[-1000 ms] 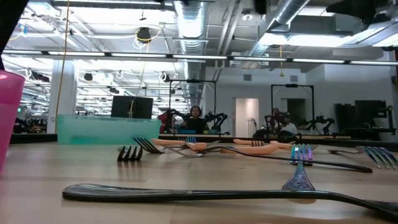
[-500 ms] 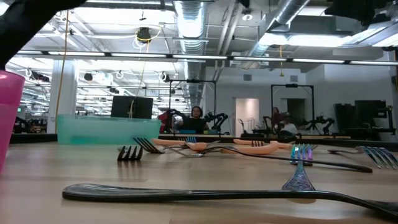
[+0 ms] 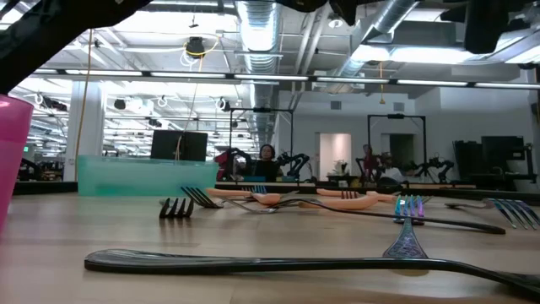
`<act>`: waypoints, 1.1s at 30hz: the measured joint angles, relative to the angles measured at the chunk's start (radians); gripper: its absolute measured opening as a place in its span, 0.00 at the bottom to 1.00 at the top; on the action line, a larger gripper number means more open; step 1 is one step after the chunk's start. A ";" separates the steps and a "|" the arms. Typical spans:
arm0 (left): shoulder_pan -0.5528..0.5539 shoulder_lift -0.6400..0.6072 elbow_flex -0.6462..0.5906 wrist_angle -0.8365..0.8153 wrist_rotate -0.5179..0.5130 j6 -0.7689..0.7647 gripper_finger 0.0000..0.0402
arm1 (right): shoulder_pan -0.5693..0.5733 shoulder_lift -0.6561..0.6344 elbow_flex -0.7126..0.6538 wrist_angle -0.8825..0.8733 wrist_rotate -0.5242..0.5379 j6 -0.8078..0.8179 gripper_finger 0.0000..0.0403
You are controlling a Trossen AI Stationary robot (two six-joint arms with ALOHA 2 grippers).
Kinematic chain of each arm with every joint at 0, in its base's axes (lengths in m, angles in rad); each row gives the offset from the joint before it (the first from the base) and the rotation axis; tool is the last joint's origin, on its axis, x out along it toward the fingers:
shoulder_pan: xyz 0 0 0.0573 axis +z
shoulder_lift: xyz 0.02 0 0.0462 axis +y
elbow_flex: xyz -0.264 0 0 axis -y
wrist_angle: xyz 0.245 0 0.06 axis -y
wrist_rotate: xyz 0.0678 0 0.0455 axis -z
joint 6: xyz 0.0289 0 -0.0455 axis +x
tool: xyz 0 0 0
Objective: Sort silverware by color (type)
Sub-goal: Put the black fork into the orange bin
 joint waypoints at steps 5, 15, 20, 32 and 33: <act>0.000 0.034 0.000 0.006 -0.039 -0.036 0.00 | 0.000 0.000 0.000 -0.001 0.000 0.006 0.60; 0.011 0.113 0.003 -0.034 -0.027 -0.259 0.00 | 0.000 0.000 0.000 0.000 -0.001 0.007 0.60; 0.003 0.116 -0.001 -0.088 -0.060 -0.273 0.00 | 0.000 0.000 0.000 0.000 -0.002 0.007 0.60; -0.001 0.132 0.003 -0.153 -0.065 -0.364 0.00 | 0.000 0.000 0.000 0.001 -0.002 0.007 0.60; 0.001 0.140 0.010 -0.147 -0.045 -0.386 0.00 | 0.000 0.000 0.000 0.001 -0.002 0.007 0.60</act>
